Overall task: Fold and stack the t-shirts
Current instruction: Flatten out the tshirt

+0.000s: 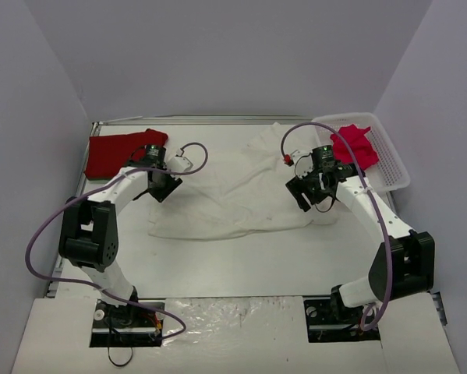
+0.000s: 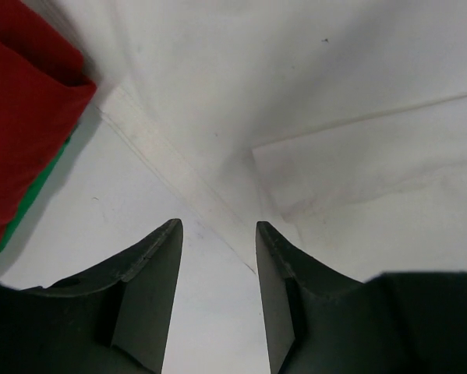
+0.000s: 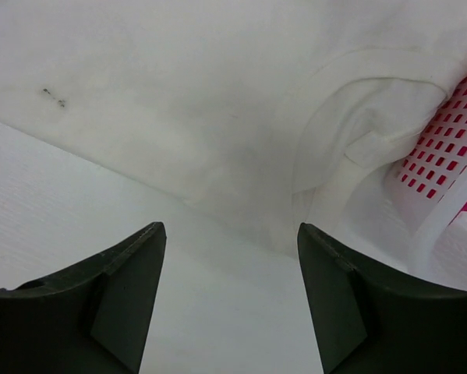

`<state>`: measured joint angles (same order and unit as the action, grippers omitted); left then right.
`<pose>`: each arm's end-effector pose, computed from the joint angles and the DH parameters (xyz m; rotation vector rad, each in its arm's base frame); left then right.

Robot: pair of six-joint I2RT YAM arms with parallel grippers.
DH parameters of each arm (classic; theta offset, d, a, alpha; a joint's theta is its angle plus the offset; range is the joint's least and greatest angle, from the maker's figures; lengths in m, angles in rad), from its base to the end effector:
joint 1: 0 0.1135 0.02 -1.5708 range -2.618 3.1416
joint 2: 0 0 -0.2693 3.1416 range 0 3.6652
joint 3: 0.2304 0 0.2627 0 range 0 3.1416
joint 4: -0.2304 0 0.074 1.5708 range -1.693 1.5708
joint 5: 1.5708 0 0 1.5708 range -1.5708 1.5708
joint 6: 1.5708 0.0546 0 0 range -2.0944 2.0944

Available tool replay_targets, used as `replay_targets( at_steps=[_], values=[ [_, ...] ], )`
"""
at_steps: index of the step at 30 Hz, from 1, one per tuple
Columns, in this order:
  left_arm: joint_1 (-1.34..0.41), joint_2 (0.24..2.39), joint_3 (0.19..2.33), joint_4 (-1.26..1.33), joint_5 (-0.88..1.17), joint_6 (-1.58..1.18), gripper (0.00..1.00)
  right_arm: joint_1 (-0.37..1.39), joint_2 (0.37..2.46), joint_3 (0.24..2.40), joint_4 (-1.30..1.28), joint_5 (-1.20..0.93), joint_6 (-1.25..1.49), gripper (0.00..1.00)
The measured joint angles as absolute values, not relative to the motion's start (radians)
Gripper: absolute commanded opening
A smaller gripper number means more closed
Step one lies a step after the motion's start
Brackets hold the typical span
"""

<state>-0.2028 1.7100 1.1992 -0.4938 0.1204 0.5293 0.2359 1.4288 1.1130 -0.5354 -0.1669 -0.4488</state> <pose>0.3695 -0.0827 0.1993 0.9597 2.3780 -0.0313 0.3167 0.0855 0.2615 -0.8796 2.2425 0.1040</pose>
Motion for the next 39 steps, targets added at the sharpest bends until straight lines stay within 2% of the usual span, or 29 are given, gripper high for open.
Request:
replay_targets(
  at_steps=[11, 22, 23, 26, 28, 32, 39],
  values=[
    [-0.203, 1.714, 1.198, -0.517, 0.253, 0.565, 0.45, 0.188, 1.449, 1.082, -0.526, -0.213, -0.437, 0.65],
    [-0.203, 1.820, 1.208, -0.609, 0.344, 0.617, 0.44, 0.184, 1.489, 1.076, -0.506, -0.215, -0.434, 0.66],
    [-0.203, 1.827, 1.211, -0.611, 0.344, 0.621, 0.35, 0.184, 1.493, 1.073, -0.502, -0.215, -0.434, 0.66],
    [-0.203, 1.835, 1.225, -0.620, 0.348, 0.627, 0.16, 0.183, 1.514, 1.065, -0.487, -0.214, -0.430, 0.66],
    [-0.203, 1.839, 1.228, -0.622, 0.352, 0.629, 0.10, 0.183, 1.533, 1.057, -0.476, -0.214, -0.426, 0.66],
    [-0.203, 1.839, 1.228, -0.627, 0.360, 0.628, 0.03, 0.183, 1.554, 1.046, -0.467, -0.214, -0.422, 0.67],
    [-0.207, 1.830, 1.229, -0.648, 0.357, 0.617, 0.02, 0.183, 1.554, 1.034, -0.449, -0.212, -0.419, 0.67]
  ],
)
